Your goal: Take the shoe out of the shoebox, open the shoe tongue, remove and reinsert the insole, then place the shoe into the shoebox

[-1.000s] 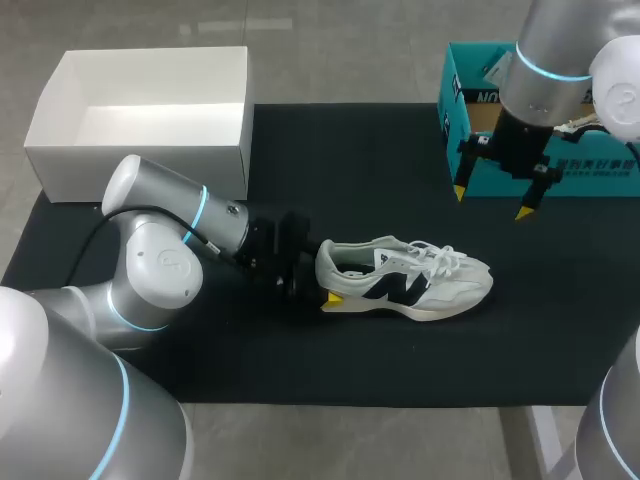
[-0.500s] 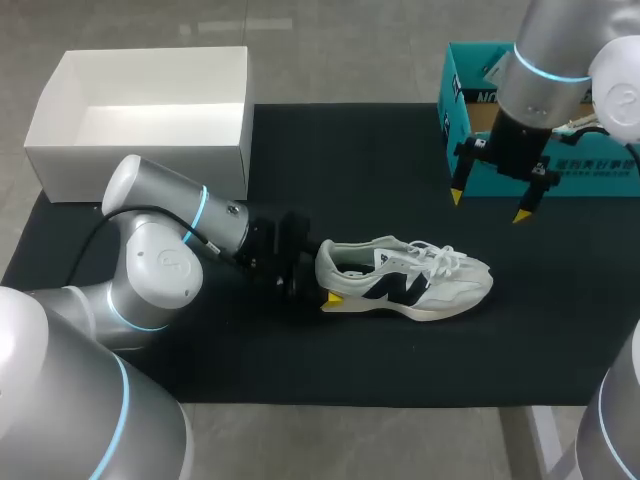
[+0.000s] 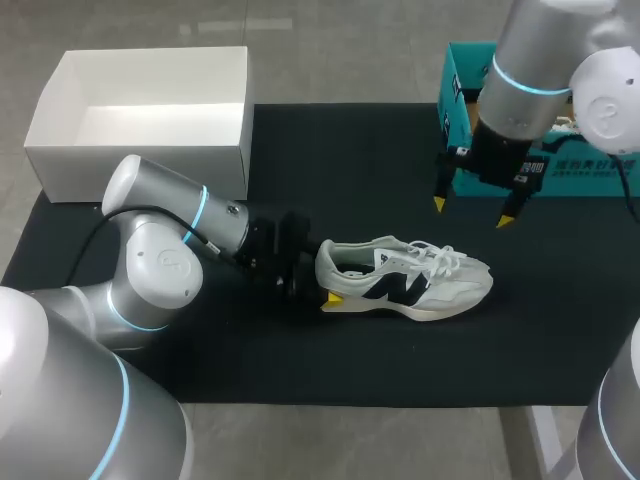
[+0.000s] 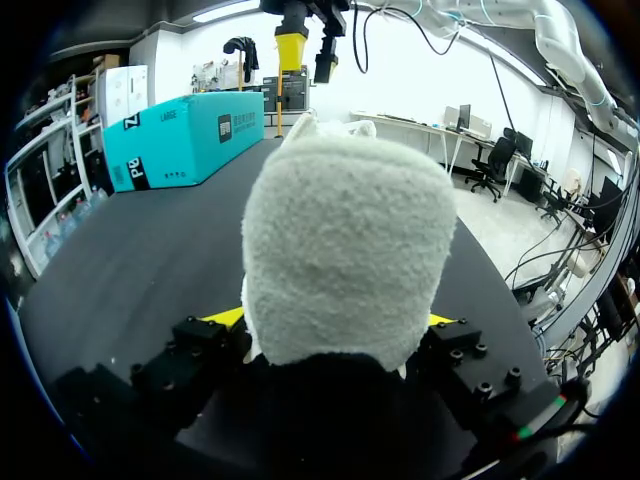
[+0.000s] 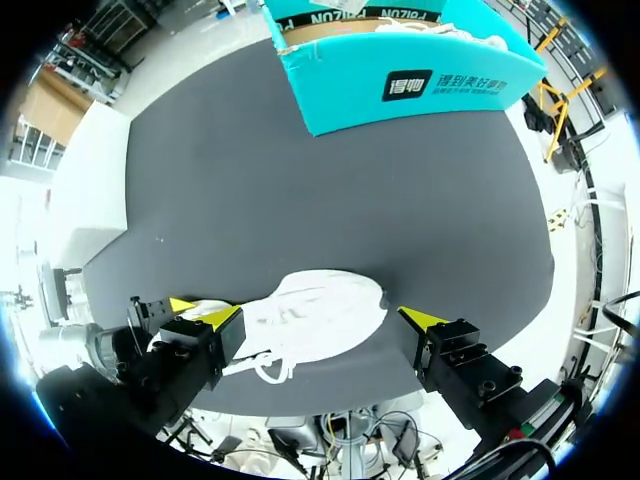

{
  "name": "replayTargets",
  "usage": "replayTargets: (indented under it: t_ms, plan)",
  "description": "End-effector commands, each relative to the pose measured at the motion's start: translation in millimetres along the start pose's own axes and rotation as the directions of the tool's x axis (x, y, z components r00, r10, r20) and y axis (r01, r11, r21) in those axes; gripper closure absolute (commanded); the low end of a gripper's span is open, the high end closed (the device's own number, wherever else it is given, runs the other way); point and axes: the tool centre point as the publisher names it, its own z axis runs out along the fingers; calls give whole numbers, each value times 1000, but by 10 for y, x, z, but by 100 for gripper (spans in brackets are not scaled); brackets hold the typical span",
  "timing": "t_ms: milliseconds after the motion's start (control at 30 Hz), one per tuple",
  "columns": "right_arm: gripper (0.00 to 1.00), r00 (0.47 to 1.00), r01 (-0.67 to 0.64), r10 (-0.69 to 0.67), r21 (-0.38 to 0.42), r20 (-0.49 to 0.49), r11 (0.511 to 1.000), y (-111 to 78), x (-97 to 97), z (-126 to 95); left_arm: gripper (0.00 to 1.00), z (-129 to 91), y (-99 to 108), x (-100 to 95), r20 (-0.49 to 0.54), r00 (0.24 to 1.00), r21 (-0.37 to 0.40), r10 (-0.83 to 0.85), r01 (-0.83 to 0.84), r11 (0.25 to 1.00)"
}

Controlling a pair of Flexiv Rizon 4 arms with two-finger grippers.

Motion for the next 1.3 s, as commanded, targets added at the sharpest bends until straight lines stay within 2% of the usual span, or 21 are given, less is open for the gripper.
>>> replayTargets:
  t_ms: [33,333,500,833,1100,1300]
  plan:
    - [0,999,4,-2,-32,38,999,-195,194,110,100,12,-2,-1,1,1000,1,1,-1,1000]
    - [0,999,17,-15,-40,44,999,-526,531,70,100,12,-2,-1,1,1000,1,1,-1,1000]
    - [0,987,38,-33,-31,156,999,-628,725,154,100,12,-2,-1,1,1000,1,1,-1,1000]
    - [0,951,124,-117,-6,285,992,-560,963,392,100,12,-2,-1,1,1000,1,1,-1,1000]
    - [0,935,122,-120,13,333,992,-496,952,503,100,12,-2,-1,1,1000,1,1,-1,1000]
    - [0,935,120,-118,16,336,993,-547,944,540,100,12,-2,-1,1,1000,1,1,-1,1000]
